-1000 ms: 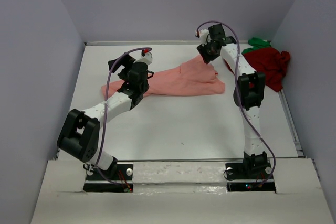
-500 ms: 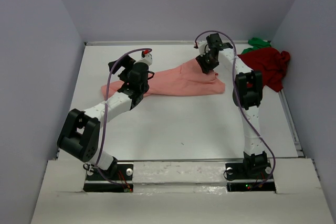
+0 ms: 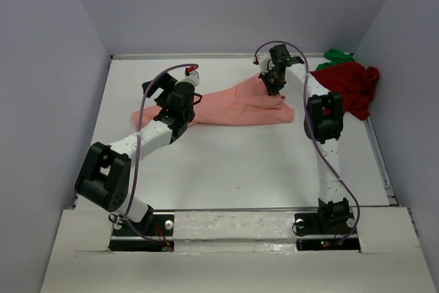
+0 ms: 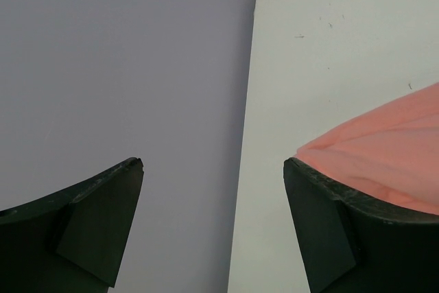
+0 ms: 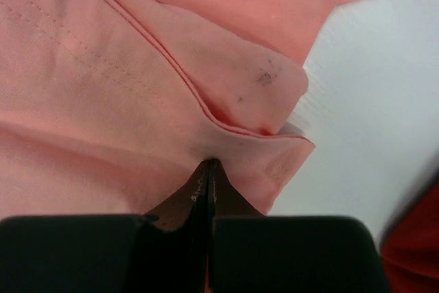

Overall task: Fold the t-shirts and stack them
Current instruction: Flatten the tshirt out

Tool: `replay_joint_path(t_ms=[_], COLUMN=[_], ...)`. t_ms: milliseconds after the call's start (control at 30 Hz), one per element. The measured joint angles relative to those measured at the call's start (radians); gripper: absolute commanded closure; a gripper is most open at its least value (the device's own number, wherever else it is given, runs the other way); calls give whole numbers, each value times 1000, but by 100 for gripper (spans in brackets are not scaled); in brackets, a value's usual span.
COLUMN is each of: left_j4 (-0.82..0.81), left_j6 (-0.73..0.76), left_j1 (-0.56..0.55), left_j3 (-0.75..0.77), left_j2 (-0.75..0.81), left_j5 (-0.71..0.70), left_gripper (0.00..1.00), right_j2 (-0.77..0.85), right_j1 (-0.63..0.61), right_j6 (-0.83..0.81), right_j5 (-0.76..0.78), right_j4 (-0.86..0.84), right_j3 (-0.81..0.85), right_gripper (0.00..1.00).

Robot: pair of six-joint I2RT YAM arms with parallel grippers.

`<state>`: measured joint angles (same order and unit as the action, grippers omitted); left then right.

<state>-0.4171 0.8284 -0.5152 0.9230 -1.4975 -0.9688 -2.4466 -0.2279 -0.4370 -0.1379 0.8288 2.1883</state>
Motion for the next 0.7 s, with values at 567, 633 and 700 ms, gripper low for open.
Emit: replay_joint_path(t_ms=[567, 633, 700], left_j4=[25, 28, 29], left_j6=[-14, -18, -22], left_j1=[0, 0, 0], left_j3=[1, 1, 1], left_j2=[0, 0, 0], left_j5=[3, 7, 11], left_gripper=[3, 4, 4], right_j2=[447, 509, 544], right_j1=[0, 0, 0], right_j6=[-17, -21, -26], right_j5=[-26, -37, -42], right_j4=[48, 55, 62], right_j3=[-177, -219, -251], right_gripper=[95, 73, 68])
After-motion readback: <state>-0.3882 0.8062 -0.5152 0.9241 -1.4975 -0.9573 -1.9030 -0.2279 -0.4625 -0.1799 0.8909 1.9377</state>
